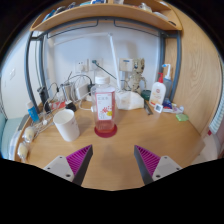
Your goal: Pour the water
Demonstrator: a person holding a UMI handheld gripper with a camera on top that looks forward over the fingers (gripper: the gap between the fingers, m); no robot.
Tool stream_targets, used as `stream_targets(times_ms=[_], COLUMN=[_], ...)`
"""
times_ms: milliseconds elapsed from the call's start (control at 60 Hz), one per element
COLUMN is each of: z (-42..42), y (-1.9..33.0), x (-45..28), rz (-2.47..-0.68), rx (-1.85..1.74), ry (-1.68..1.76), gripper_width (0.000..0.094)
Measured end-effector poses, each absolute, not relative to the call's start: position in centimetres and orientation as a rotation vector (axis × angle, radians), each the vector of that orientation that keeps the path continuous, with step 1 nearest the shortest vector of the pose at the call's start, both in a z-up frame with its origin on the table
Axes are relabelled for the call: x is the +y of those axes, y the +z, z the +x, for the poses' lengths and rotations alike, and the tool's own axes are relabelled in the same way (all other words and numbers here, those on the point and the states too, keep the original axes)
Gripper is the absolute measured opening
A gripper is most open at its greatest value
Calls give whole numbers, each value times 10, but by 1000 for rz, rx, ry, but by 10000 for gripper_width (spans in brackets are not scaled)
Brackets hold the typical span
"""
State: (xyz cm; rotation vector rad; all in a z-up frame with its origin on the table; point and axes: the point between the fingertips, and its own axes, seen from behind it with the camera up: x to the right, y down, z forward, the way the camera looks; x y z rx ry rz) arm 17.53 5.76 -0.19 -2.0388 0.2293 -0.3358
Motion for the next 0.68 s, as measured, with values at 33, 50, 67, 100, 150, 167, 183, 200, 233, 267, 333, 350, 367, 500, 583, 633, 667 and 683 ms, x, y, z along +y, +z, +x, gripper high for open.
stream_targets(times_ms=[33, 50, 67, 100, 150, 167, 183, 200, 233, 267, 333, 350, 367, 500, 583, 633, 667, 683], z=[178, 180, 179, 178, 178, 179, 180, 180, 182, 182, 182, 184, 183, 187, 188, 189, 190, 191], y=[6, 11, 13, 21, 32, 37, 41, 45, 53, 64, 82, 87, 90, 110, 116, 117, 117, 117], x=[39, 30, 21, 6, -17, -24, -31, -38, -49, -57, -69, -71, -74, -92, -102, -106, -108, -109], rz=[-2056, -2064, -2068, -2083, -2101, -2110, -2116, -2120, -2116, -2100, -2067, -2066, -2062, -2021, -2020, -2021, -2022, -2022], rx=[228, 225, 223, 214, 209, 208, 202, 200, 199, 199, 204, 200, 196, 190, 180, 177, 175, 174], ry=[-361, -366, -372, -374, -377, -376, -378, -379, -384, -386, -367, -359, -355, -342, -344, -350, -352, -351], gripper_width=[854, 855, 853, 856, 853, 855, 858, 857, 860, 856, 856, 855, 856, 852, 854, 853, 854, 854])
